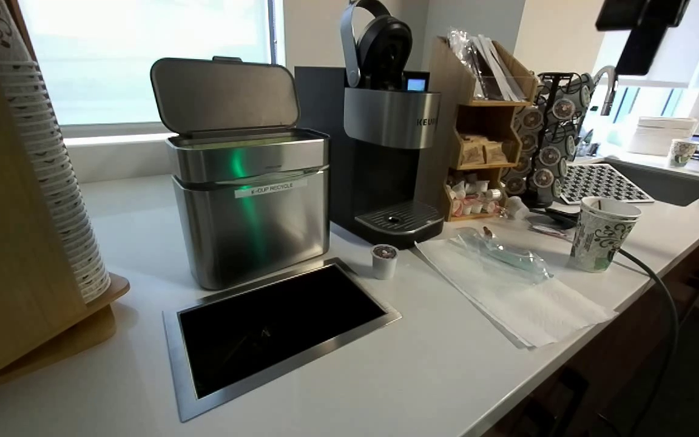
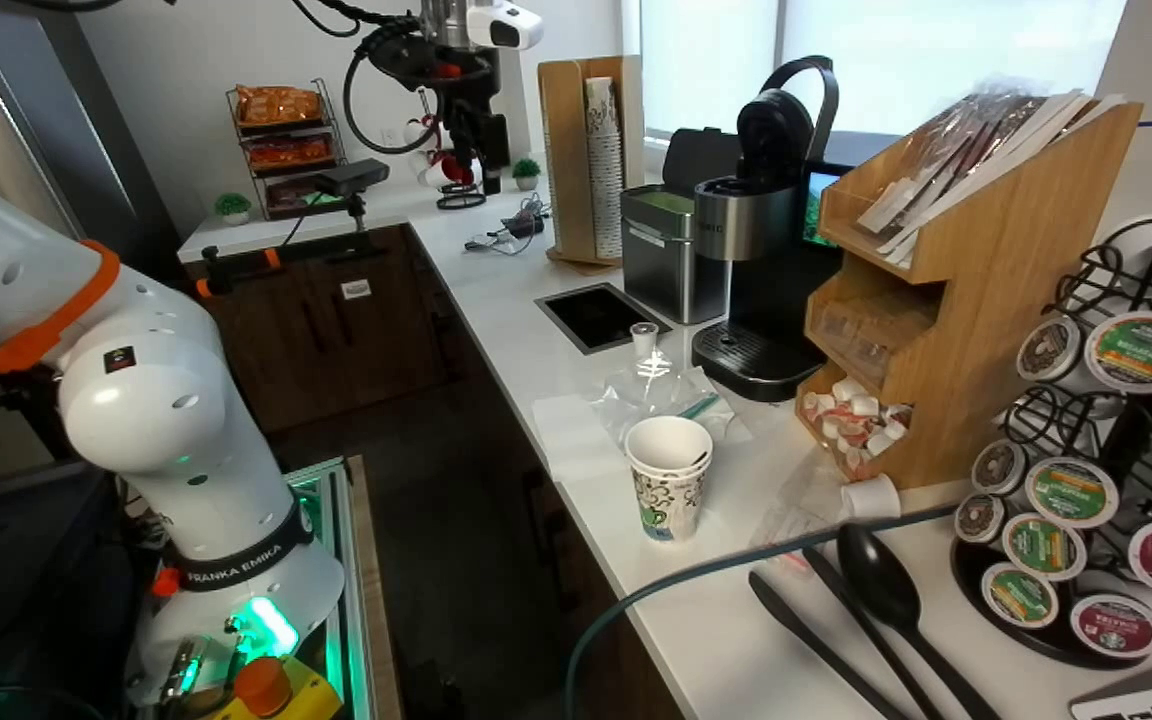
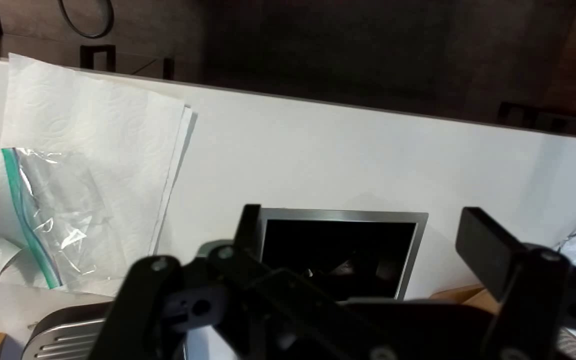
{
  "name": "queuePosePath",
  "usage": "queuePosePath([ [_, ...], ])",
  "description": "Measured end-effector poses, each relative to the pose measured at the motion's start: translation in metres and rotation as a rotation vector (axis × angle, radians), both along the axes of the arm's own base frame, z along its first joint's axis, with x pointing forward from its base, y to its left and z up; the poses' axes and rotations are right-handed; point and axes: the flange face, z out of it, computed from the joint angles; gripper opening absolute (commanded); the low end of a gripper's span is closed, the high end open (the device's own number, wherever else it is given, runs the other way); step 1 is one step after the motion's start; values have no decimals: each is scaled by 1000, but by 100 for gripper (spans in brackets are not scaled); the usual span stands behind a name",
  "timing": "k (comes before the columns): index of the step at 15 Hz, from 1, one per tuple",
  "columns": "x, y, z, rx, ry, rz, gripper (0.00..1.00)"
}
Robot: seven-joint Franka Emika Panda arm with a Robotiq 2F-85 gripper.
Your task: Put the black tongs in the coffee cup.
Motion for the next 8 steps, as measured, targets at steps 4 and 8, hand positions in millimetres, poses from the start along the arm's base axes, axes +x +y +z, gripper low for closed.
queuePosePath([
  [4, 1, -2, 0, -8, -4, -5, 100],
  [8, 15, -43, -15, -73, 1, -137, 100],
])
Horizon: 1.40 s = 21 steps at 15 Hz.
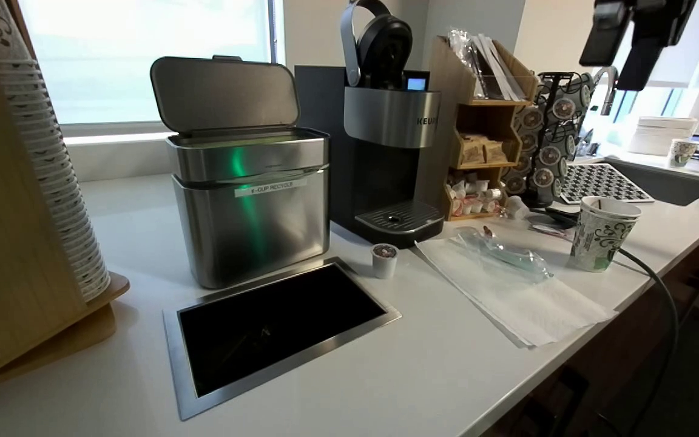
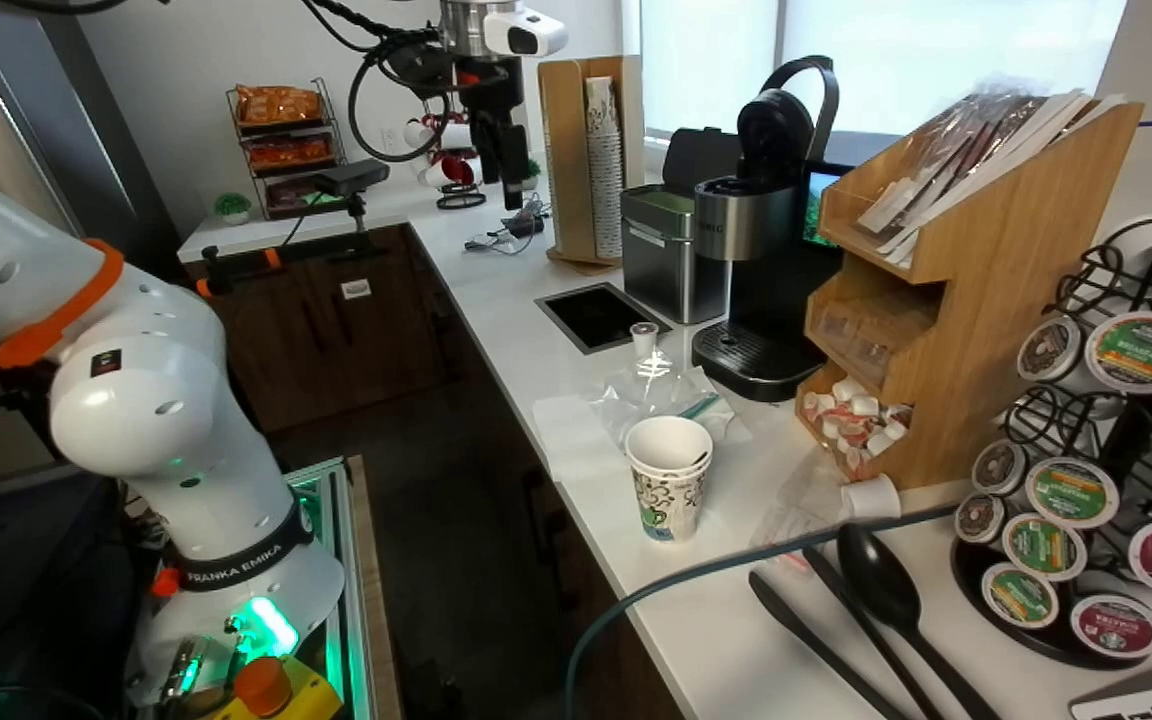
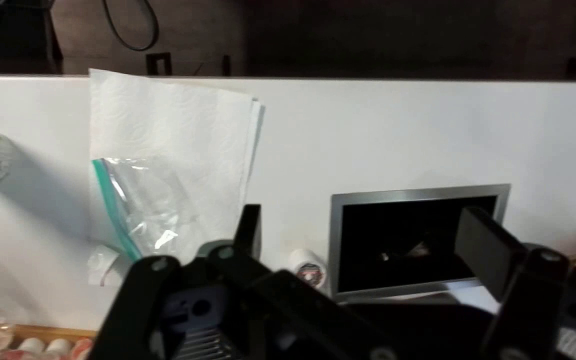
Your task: Put the black tongs in the coffee cup.
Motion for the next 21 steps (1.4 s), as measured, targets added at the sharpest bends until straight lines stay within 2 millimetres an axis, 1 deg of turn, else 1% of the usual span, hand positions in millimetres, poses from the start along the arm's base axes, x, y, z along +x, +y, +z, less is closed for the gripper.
queuePosePath([
  [1, 5, -22, -6, -22, -4, -50, 100],
  [3, 12, -73, -18, -51, -10, -157, 100],
  [6, 17, -158, -26, -69, -49, -328, 100],
  [8, 15, -216, -29, -79, -83, -445, 100],
  [10, 7, -273, -34, -85, -108, -563, 100],
  [11, 2, -293, -35, -84, -109, -606, 100],
  [12, 0, -304, -35, -82, -107, -630, 100],
  [13, 0, -308, -36, -82, -106, -638, 100],
  [15, 3, -305, -35, -84, -107, -633, 100],
  [17, 5, -311, -36, -82, -115, -704, 100],
  [18, 7, -322, -39, -87, -136, -758, 100],
  [19, 9, -338, -44, -94, -156, -808, 100],
  [21, 8, -382, -63, -111, -189, -916, 100],
])
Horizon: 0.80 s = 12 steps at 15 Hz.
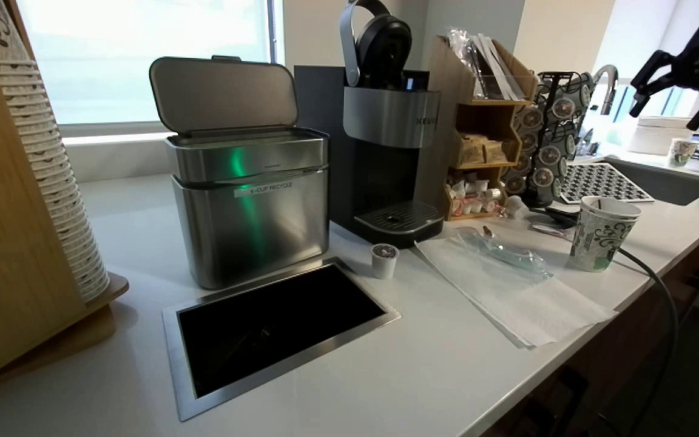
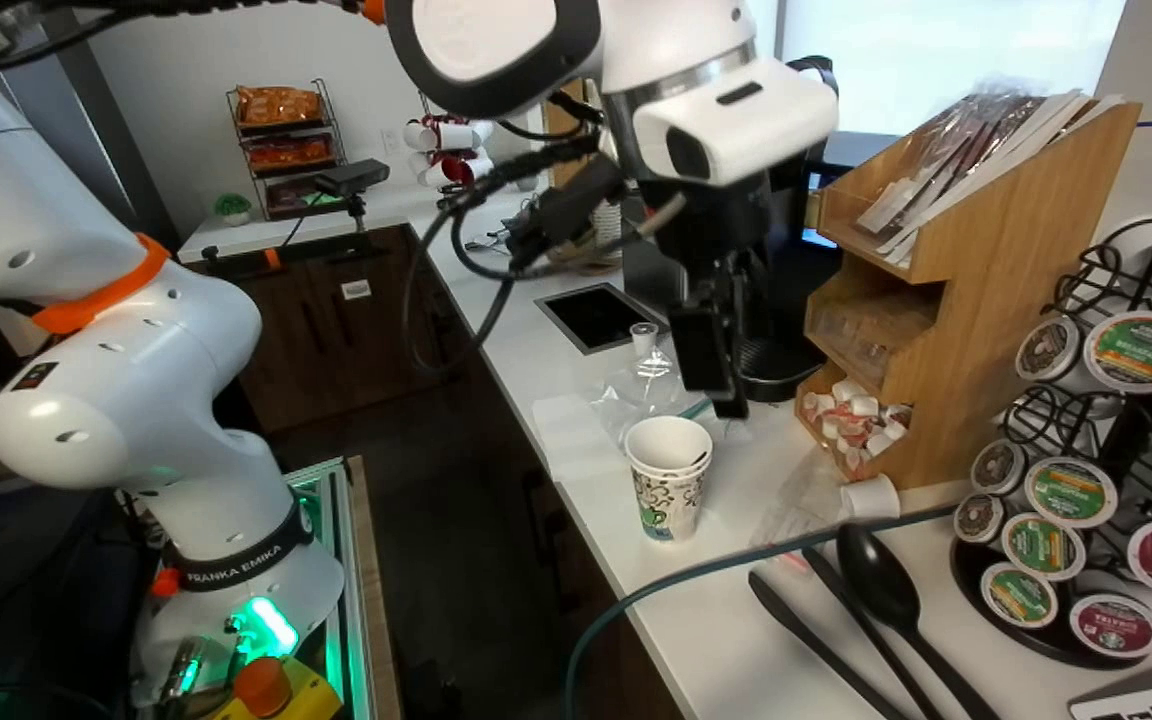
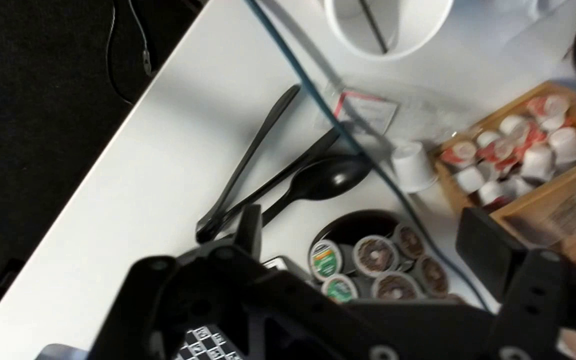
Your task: Put the black tongs in the coffee cup.
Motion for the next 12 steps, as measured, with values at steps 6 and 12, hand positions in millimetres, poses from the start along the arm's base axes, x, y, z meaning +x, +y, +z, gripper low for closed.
queuePosePath([
  [6, -6, -101, -75, -56, -23, -316, 100],
  [12, 10, -116, -102, -70, 26, -427, 100],
])
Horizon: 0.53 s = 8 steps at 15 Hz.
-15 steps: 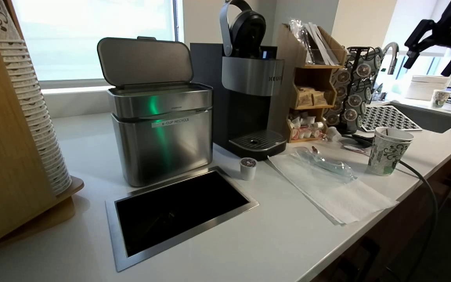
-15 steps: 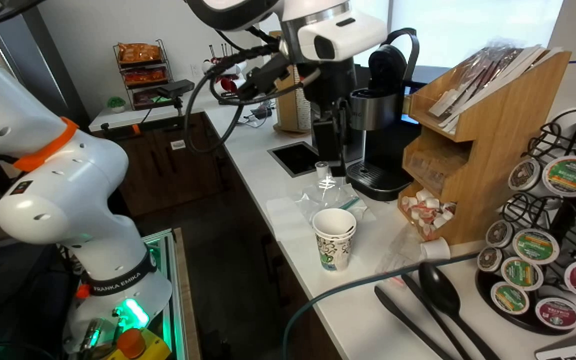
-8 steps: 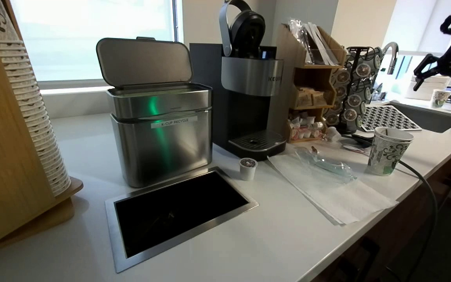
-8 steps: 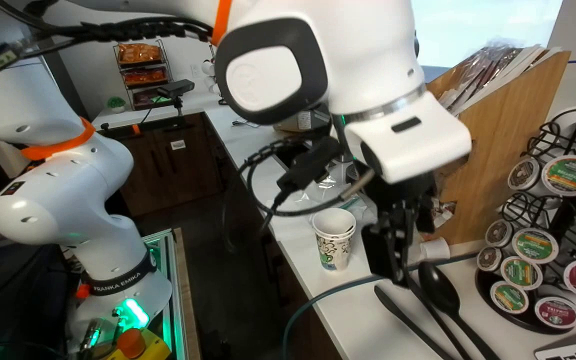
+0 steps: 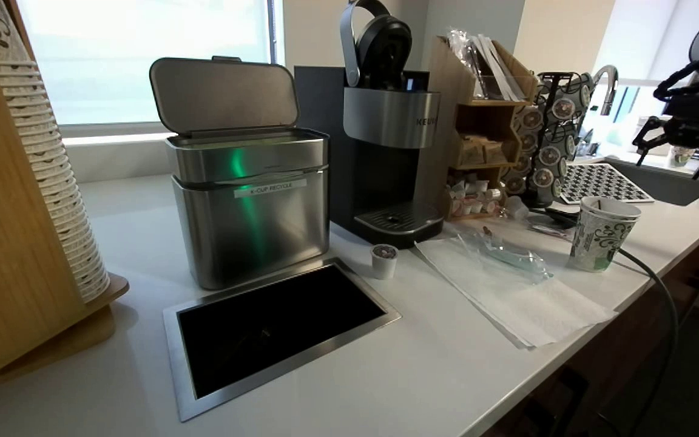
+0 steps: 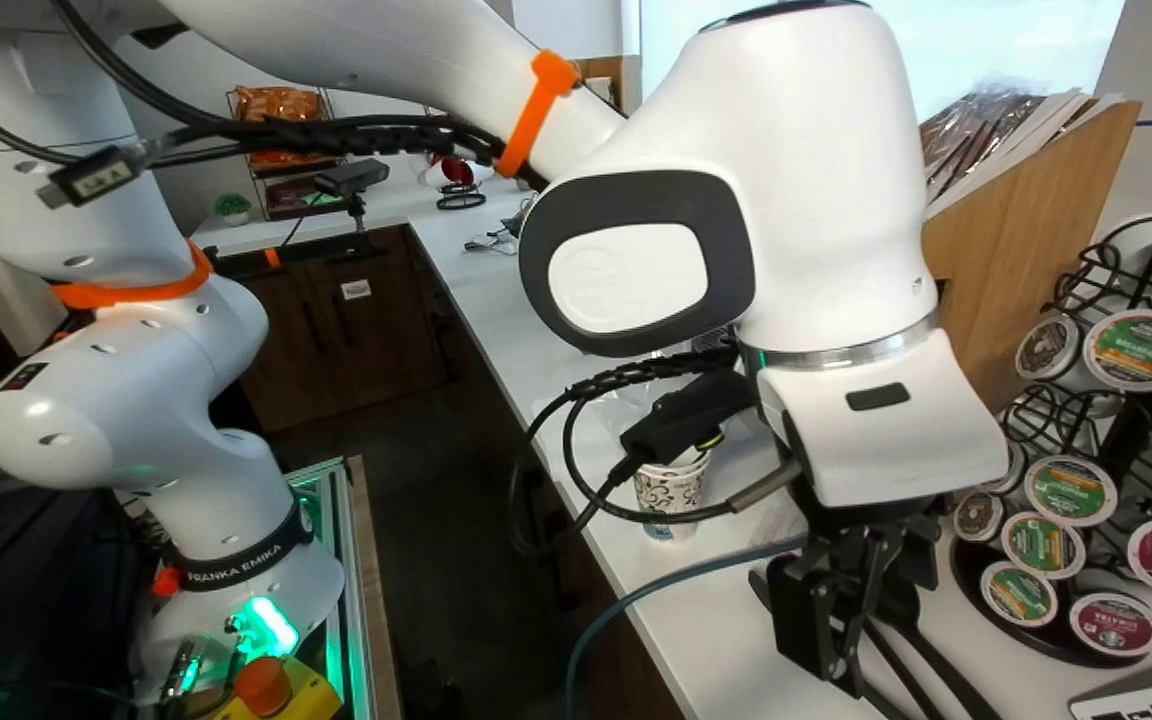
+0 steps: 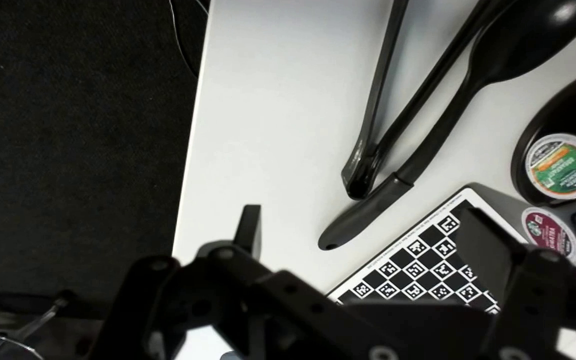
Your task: Put the black tongs in the coffee cup.
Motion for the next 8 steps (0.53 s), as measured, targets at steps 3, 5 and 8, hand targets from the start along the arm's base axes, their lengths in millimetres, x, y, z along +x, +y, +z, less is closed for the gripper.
queuePosePath([
  [3, 1, -1, 3, -4, -5, -3, 100],
  [5, 2, -1, 1, -5, -4, -20, 100],
  [8, 5, 6, -21, -2, 12, -119, 100],
])
